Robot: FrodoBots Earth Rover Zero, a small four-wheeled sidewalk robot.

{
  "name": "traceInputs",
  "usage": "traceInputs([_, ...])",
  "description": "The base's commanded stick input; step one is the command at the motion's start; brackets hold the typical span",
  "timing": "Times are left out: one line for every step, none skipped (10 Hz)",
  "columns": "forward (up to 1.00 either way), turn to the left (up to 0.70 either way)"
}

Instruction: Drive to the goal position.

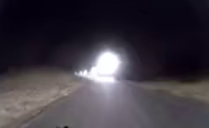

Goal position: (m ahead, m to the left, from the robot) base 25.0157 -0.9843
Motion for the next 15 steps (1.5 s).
traceInputs([1.0,0.02])
traceInputs([1.0,0.02])
traceInputs([1.0,0.0])
traceInputs([1.0,0.01])
traceInputs([1.0,0.02])
traceInputs([1.0,0.01])
traceInputs([1.0,0.0])
traceInputs([1.0,0.0])
traceInputs([1.0,0.01])
traceInputs([1.0,0.02])
traceInputs([1.0,0.01])
traceInputs([1.0,0.0])
traceInputs([1.0,0.02])
traceInputs([1.0,0.08])
traceInputs([1.0,0.07])
